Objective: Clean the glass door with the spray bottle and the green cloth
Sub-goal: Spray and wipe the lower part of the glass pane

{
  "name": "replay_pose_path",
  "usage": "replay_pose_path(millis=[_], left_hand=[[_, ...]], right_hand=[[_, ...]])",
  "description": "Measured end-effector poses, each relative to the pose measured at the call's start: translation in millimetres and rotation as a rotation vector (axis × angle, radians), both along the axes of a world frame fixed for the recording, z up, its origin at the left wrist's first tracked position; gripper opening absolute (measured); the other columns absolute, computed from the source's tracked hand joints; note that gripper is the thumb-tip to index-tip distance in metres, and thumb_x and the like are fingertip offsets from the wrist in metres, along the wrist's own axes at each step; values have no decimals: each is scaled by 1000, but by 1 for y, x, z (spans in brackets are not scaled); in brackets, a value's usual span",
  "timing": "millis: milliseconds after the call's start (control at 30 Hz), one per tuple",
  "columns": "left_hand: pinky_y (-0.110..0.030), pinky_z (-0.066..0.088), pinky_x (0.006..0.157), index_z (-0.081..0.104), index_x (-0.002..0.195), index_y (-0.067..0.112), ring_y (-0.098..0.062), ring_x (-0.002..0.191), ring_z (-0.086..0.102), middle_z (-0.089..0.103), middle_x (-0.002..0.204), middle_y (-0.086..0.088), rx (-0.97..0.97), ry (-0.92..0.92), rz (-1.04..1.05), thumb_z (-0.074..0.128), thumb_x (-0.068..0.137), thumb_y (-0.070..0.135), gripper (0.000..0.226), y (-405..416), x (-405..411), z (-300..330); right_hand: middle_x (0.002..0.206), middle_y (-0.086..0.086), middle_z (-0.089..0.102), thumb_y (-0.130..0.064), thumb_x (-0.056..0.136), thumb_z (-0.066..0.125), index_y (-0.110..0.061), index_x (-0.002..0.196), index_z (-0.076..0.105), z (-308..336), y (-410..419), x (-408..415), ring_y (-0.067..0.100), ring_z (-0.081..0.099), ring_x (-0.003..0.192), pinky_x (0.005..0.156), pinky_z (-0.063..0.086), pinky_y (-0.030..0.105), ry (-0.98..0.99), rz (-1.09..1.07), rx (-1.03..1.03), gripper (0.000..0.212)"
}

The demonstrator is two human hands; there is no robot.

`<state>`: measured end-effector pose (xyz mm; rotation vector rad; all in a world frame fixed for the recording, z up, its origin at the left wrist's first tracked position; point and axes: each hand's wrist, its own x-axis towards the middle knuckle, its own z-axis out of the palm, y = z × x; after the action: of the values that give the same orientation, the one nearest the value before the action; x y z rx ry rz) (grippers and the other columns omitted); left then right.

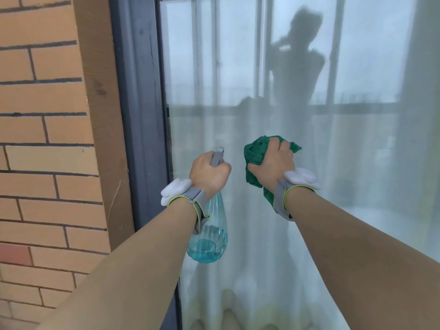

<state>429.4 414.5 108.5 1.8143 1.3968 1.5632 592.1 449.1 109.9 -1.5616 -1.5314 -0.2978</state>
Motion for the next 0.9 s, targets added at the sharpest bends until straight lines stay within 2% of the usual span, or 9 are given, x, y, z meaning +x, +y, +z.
replay_pose_path(millis=[67,167,300,367,433,567,667,767,900], left_hand=[[-28,27,54,44,66,18,-22,60,37,44,65,3,3,-1,-7,48,67,24,8,-3,3,3],[-28,27,54,43,65,17,-21,60,36,43,65,3,12,-13,-20,53,79,15,17,-4,6,4],[-28,28,55,44,65,17,-22,60,37,44,64,3,10,-6,-45,47,65,25,8,-11,17,3],[-27,28,55,46,66,17,-22,60,39,45,65,3,14,-14,-44,51,71,22,10,-11,21,3],[-27,30,55,49,69,16,-23,63,41,47,68,2,21,-6,-34,55,82,13,14,-6,27,4],[-27,33,57,55,74,11,-23,64,44,50,70,2,29,49,-40,57,86,11,12,-3,53,12],[-28,35,60,55,76,12,-23,65,42,49,72,0,21,57,-113,53,78,19,7,-9,75,19],[-31,31,59,46,70,14,-24,63,35,43,68,0,3,62,-161,50,74,19,7,-10,97,26],[-30,25,60,28,60,19,-25,62,27,31,62,1,-39,135,-153,49,88,9,36,-7,114,28]], right_hand=[[124,14,38,-35,75,70,-11,122,37,-3,-2,0,34,41,108,82,37,36,-4,-1,3,62],[125,14,36,-35,76,69,-10,124,36,0,-5,-2,34,40,110,85,38,38,-6,5,-36,64],[121,9,44,-35,71,72,-13,123,40,18,-13,14,29,49,107,89,47,41,103,181,-166,65],[107,2,56,-32,68,75,-16,111,49,21,-25,25,20,59,92,79,52,35,289,315,-68,53],[95,-4,62,-29,69,76,-18,102,54,19,-35,38,12,62,83,75,53,31,583,352,65,41],[90,-1,68,-50,50,68,-19,94,62,10,-40,77,22,67,79,75,58,41,1201,206,166,55],[81,2,65,-51,44,65,-20,83,58,-2,-43,95,29,65,73,75,57,49,1386,91,50,51],[86,4,64,-40,51,68,-15,106,56,-8,-46,97,28,64,74,73,57,52,1535,100,33,61],[94,4,62,-29,67,70,-9,121,49,-13,-52,96,24,60,80,79,57,48,1616,37,51,61]])
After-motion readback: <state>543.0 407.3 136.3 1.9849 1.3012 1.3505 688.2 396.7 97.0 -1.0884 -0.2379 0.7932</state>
